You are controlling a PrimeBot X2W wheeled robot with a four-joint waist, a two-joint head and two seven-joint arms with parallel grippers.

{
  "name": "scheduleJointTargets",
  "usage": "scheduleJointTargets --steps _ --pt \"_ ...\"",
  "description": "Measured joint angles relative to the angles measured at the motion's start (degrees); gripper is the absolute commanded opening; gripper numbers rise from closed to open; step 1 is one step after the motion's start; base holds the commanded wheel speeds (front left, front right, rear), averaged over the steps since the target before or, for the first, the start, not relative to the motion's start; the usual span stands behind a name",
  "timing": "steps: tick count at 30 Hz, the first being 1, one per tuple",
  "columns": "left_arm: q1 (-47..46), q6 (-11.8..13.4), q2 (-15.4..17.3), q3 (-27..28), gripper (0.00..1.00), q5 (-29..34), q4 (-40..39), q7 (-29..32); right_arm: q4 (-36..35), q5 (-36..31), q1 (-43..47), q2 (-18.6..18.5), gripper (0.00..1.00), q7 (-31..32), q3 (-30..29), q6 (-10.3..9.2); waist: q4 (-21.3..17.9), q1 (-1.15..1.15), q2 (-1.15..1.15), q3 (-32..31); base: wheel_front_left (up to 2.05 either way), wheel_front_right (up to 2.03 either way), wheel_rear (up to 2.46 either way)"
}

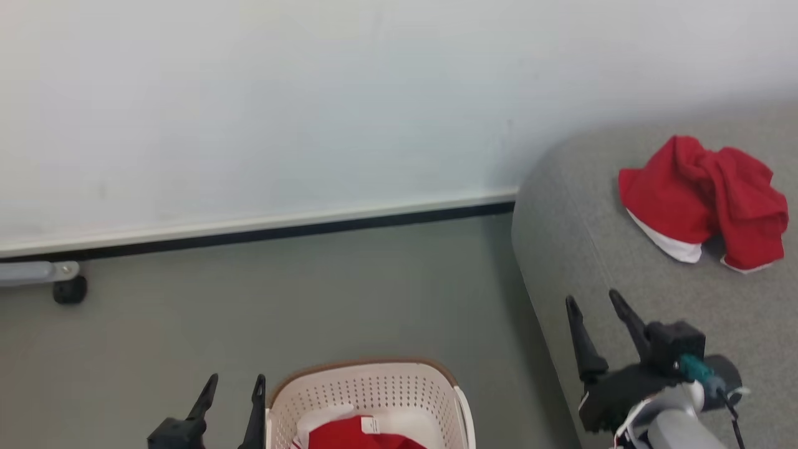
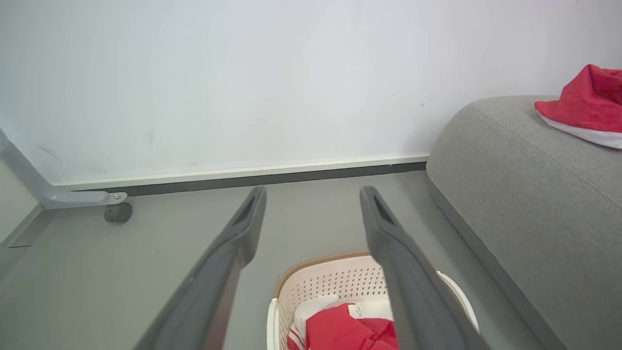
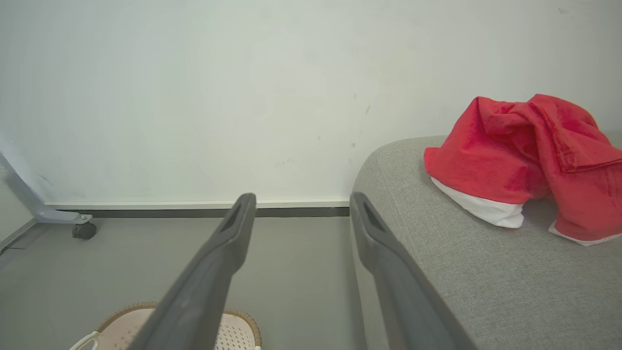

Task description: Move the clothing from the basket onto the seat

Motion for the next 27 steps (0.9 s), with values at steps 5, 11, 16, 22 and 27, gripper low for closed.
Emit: scheduleJointTargets --steps 5,11,16,22,27 --pt "3.1 0.1 0.5 1.6 1.0 0.2 -2.2 0.0 -4.6 -1.3 5.1 -0.6 1.0 0.0 -0.5 -1.04 1.4 0.0 0.0 -2.8 0.0 0.0 0.0" --pt "6.8 0.2 0.9 3.3 1.0 0.9 -4.6 0.0 -9.7 -1.8 10.9 -1.0 1.0 0.0 -2.0 -1.94 3.0 0.01 0.0 -4.9 0.0 0.0 0.0" --pt "8.9 0.6 0.9 4.8 1.0 1.1 -6.2 0.0 -13.3 -2.4 14.6 -1.3 1.0 0.0 -2.9 -2.5 3.7 0.01 0.01 -5.8 0.0 0.0 0.0" --pt "10.0 0.6 1.1 6.4 1.0 1.7 -7.2 0.0 -16.6 -2.8 16.8 -1.3 1.0 0.0 -4.1 -2.94 3.8 0.02 0.01 -6.1 0.0 0.0 0.0" --pt "10.3 0.6 1.1 7.3 1.0 2.1 -8.2 0.0 -18.4 -3.1 19.3 -1.1 1.0 0.0 -4.8 -3.01 3.6 0.02 0.01 -6.3 0.0 0.0 0.0"
